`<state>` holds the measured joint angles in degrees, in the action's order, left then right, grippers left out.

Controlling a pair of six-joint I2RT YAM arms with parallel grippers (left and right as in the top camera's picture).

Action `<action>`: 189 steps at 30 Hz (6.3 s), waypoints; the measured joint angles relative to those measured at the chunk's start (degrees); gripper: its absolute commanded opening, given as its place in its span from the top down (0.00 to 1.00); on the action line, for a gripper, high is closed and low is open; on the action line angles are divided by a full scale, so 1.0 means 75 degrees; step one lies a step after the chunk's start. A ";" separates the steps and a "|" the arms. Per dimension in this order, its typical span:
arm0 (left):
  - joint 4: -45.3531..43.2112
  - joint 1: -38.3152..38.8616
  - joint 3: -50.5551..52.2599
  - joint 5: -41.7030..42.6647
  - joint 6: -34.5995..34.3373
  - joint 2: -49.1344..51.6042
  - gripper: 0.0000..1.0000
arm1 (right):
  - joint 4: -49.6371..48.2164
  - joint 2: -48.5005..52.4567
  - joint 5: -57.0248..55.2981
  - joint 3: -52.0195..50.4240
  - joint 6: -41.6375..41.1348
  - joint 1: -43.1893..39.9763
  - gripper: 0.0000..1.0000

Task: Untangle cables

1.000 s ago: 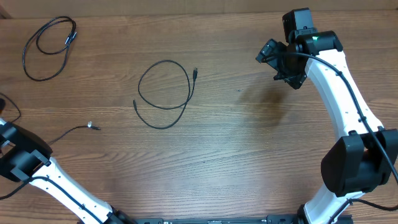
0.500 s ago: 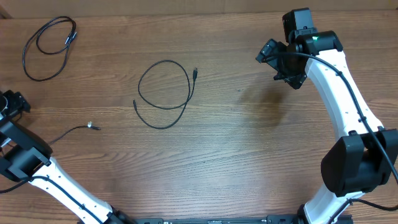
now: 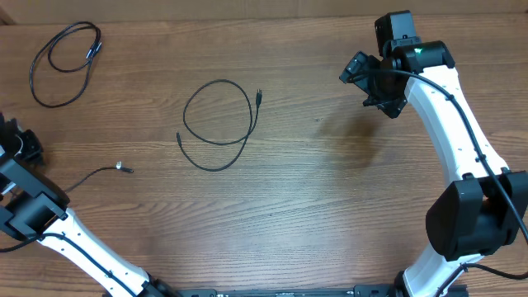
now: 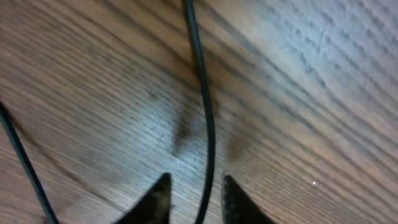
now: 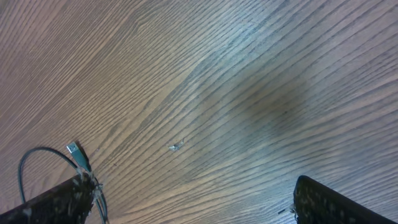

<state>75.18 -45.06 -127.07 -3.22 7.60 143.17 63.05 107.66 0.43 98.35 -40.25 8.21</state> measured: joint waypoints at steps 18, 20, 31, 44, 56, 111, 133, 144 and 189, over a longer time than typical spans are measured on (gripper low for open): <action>0.1428 -0.0009 -0.1457 0.1539 -0.5138 0.0000 0.96 | 0.0000 0.0000 -0.0003 0.0000 0.0000 0.0000 0.00; 0.1571 -0.0015 -0.1757 0.2177 -0.5572 0.0000 0.96 | 0.0000 0.0000 0.0000 0.0000 0.0006 -0.0003 0.00; 0.2087 0.0015 -0.2081 0.5173 -0.7283 0.0000 0.96 | -0.0003 0.0000 0.0000 0.0000 -0.0003 -0.0003 0.00; 0.2480 0.0361 -0.2055 0.4476 -0.7624 0.0000 0.96 | 0.0000 0.0000 0.0000 0.0000 0.0000 -0.0003 0.00; 0.2769 0.0592 -0.2005 0.3532 -0.7592 0.0000 0.69 | -0.0003 0.0000 -0.0003 0.0000 0.0003 0.0000 0.00; 0.2865 0.1463 -0.1955 0.0166 -0.5592 -0.1711 0.00 | 0.0000 0.0000 -0.0003 0.0000 0.0000 -0.0003 0.00; 0.1909 -0.0801 0.1139 -0.0889 -0.6650 -0.2133 0.00 | 0.0000 0.0000 -0.0003 0.0000 0.0003 -0.0003 0.00; -0.0280 -0.0790 0.3427 -0.0326 -0.6656 -0.2124 0.00 | 0.0000 0.0000 -0.0003 0.0000 0.0003 -0.0003 0.00; -0.2559 -0.0702 0.3194 0.2299 -0.6161 -0.2200 0.96 | 0.0000 0.0000 -0.0003 0.0000 0.0006 0.0000 0.00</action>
<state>55.99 -50.33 -103.11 14.02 -38.61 126.67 63.05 107.66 0.40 98.35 -40.21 8.21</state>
